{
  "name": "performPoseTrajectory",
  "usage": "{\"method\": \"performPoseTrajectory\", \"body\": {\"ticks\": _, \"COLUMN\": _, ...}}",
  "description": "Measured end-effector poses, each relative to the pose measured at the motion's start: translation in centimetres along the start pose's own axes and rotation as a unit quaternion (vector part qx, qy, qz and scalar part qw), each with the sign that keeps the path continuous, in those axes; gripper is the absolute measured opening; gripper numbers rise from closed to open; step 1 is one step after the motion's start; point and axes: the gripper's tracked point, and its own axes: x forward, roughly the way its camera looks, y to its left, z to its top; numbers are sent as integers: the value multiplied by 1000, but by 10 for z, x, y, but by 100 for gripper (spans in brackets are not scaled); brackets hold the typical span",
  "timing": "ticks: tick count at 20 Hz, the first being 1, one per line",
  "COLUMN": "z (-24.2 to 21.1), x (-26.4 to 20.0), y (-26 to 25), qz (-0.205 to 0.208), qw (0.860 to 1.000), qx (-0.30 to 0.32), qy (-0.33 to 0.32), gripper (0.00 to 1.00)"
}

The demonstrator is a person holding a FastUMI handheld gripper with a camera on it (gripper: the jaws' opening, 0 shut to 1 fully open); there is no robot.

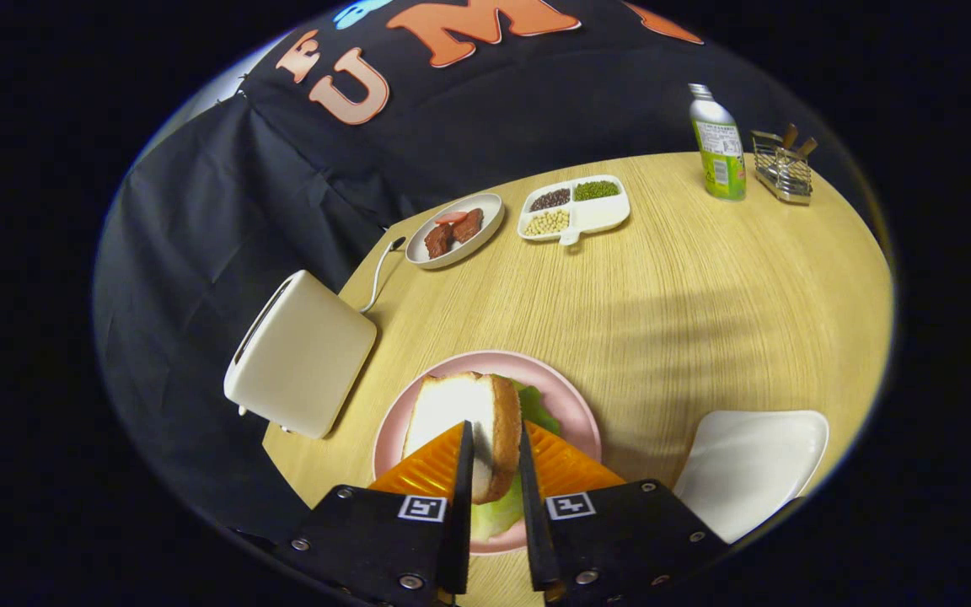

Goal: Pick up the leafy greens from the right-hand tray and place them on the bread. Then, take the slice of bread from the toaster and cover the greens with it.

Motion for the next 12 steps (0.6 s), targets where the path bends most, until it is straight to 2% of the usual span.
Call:
{"method": "performPoseTrajectory", "body": {"ticks": 4, "z": 37, "x": -14, "y": -6, "qz": -36, "qw": 995, "qx": -44, "qy": -80, "gripper": 55}}
{"method": "performPoseTrajectory", "body": {"ticks": 9, "z": 85, "x": -50, "y": -15, "qz": -103, "qw": 973, "qx": -98, "qy": -183, "gripper": 69}}
{"method": "performPoseTrajectory", "body": {"ticks": 12, "z": 112, "x": -75, "y": -6, "qz": -108, "qw": 957, "qx": -112, "qy": -244, "gripper": 76}}
